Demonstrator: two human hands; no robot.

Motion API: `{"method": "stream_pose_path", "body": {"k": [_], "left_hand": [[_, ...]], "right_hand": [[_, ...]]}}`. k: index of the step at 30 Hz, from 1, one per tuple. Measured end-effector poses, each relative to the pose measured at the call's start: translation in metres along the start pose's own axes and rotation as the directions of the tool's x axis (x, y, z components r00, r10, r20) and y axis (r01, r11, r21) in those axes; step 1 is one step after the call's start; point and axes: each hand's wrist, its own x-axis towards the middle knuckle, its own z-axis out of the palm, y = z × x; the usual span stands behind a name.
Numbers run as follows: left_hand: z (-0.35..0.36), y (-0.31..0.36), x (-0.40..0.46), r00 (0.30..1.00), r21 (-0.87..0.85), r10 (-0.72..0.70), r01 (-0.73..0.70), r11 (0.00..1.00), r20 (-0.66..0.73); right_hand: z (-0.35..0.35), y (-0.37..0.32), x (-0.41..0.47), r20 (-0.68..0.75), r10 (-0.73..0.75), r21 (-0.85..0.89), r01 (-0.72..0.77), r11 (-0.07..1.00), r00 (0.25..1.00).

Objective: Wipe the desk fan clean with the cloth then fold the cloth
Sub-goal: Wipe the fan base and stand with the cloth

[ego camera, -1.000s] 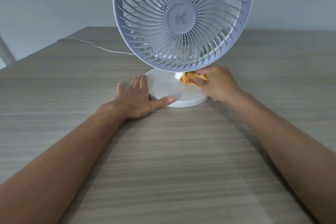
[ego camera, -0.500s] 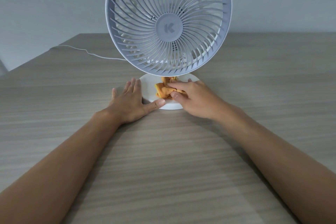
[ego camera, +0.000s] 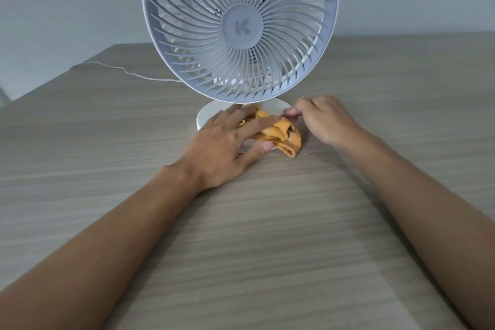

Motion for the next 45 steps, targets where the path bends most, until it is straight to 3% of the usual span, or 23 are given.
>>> {"method": "stream_pose_path", "body": {"k": [6, 9, 13, 18, 21, 31, 36, 45], "left_hand": [[0.002, -0.017, 0.002, 0.993, 0.048, -0.074, 0.079, 0.996, -0.089], [-0.002, -0.030, 0.003, 0.974, -0.007, -0.205, 0.206, 0.979, -0.096], [-0.012, -0.045, 0.001, 0.905, -0.025, -0.424, 0.423, 0.906, -0.028], [-0.011, -0.063, 0.014, 0.822, -0.021, -0.569, 0.569, 0.822, 0.004], [-0.009, -0.069, 0.030, 0.772, -0.126, -0.635, 0.633, 0.764, 0.029], [-0.006, -0.066, 0.046, 0.818, -0.136, -0.567, 0.575, 0.807, 0.093], [-0.019, -0.064, 0.016, 0.865, -0.322, -0.492, 0.496, 0.806, 0.102], [-0.022, -0.018, -0.018, 0.949, -0.195, -0.308, 0.316, 0.928, 0.073]], "right_hand": [[-0.002, 0.004, 0.003, 0.024, 0.018, 0.042, -0.019, 0.999, 1.000], [-0.004, 0.007, 0.007, 0.060, 0.038, 0.034, -0.040, 0.999, 0.997], [-0.007, 0.013, 0.009, 0.113, 0.029, -0.090, -0.019, 0.996, 0.993], [-0.012, 0.015, 0.003, 0.197, -0.028, -0.003, 0.029, 1.000, 0.980], [-0.014, 0.015, 0.007, 0.209, -0.038, 0.003, 0.038, 0.999, 0.977], [-0.011, 0.019, 0.011, 0.197, -0.021, 0.100, 0.002, 0.995, 0.980], [-0.013, 0.021, 0.008, 0.185, -0.006, 0.109, -0.015, 0.994, 0.983], [-0.010, 0.025, 0.004, 0.164, -0.028, 0.100, 0.011, 0.995, 0.986]]}}
